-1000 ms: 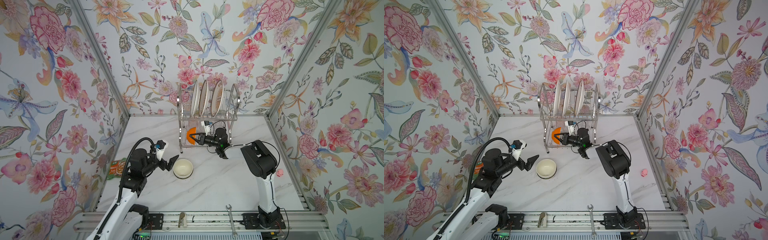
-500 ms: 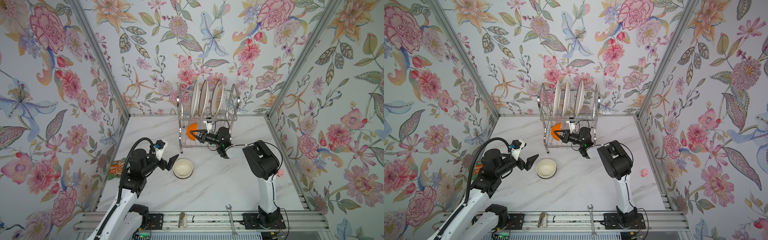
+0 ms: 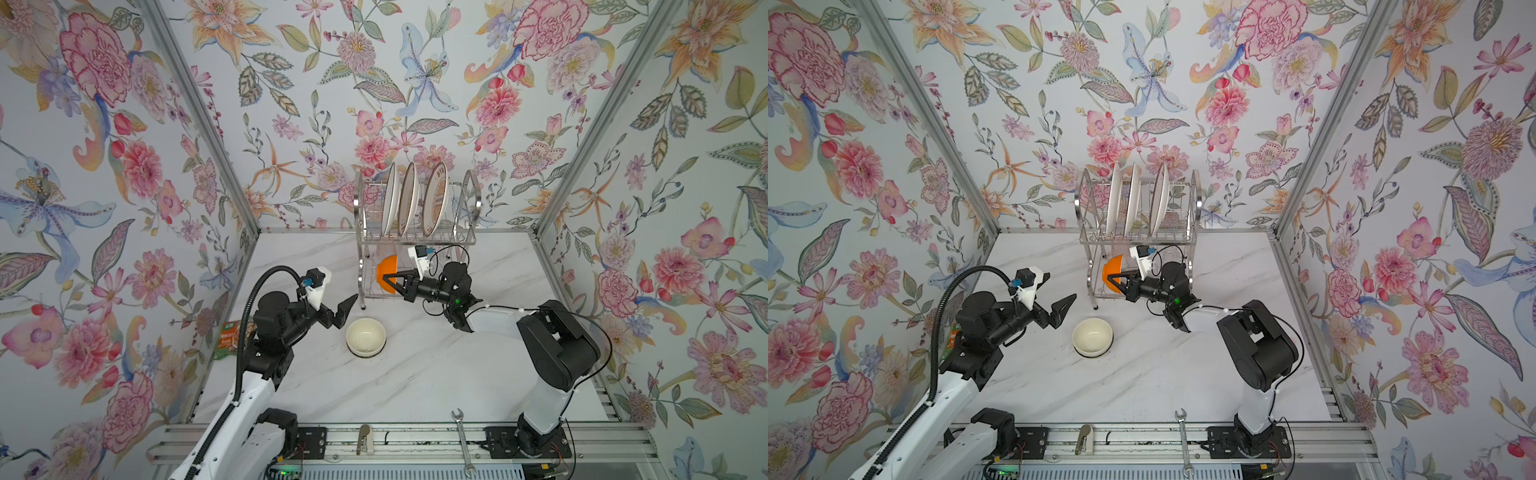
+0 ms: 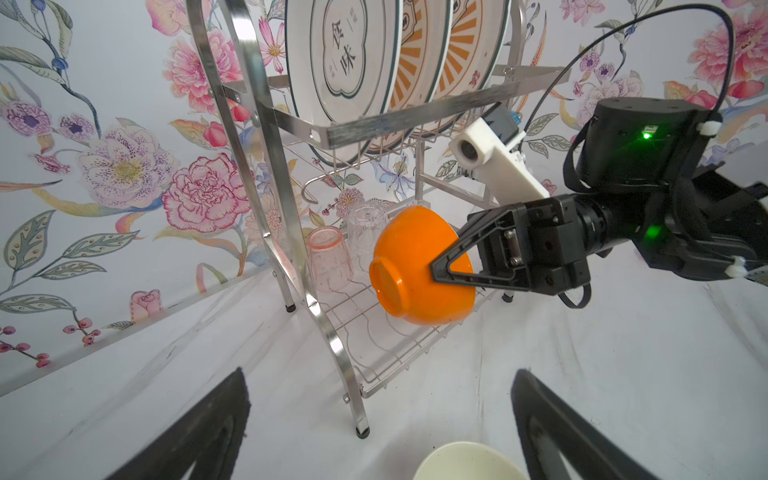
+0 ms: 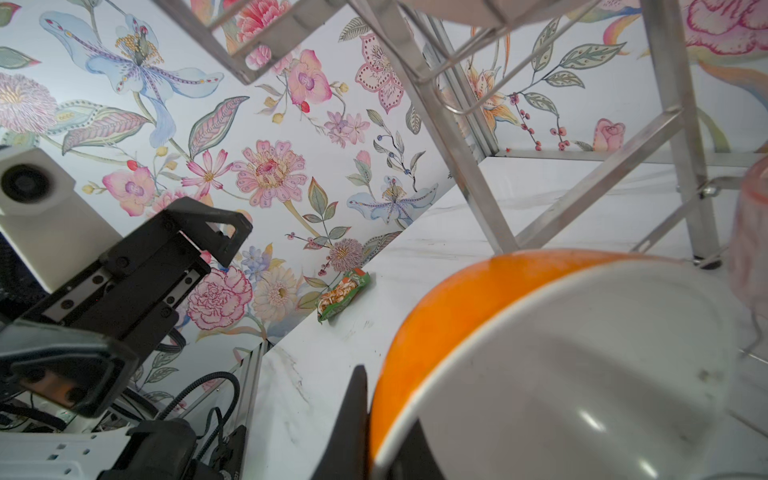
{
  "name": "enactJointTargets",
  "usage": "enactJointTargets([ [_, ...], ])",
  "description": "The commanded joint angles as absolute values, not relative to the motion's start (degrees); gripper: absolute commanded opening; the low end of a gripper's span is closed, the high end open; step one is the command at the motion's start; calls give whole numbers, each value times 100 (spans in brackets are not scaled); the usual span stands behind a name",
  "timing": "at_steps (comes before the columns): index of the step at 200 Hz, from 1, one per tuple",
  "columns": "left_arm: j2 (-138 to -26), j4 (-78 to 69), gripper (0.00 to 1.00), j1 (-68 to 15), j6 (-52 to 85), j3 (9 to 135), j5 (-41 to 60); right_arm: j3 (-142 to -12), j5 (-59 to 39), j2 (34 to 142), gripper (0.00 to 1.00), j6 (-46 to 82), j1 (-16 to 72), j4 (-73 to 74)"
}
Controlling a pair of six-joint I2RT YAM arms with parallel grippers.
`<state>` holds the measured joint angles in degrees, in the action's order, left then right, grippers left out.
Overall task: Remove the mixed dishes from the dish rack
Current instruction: 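Lift the orange bowl out of the rack toward the stacked bowls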
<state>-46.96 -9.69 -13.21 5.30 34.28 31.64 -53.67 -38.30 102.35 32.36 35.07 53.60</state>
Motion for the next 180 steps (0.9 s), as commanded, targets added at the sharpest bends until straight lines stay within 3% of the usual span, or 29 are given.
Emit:
enactJointTargets([
  [1, -4777, -1257, 99, -1348, 745, 3663, 3062, -5182, -3659, 9655, 0, 2549, 3647, 5300],
  [77, -5059, -1374, 99, -1323, 902, 3814, 2874, -4769, -3295, 8688, 0, 1652, 3925, 3938],
  [180, -5197, -590, 99, -803, 1492, 4140, 2301, -5154, -2313, 7657, 0, -615, 4751, 277],
])
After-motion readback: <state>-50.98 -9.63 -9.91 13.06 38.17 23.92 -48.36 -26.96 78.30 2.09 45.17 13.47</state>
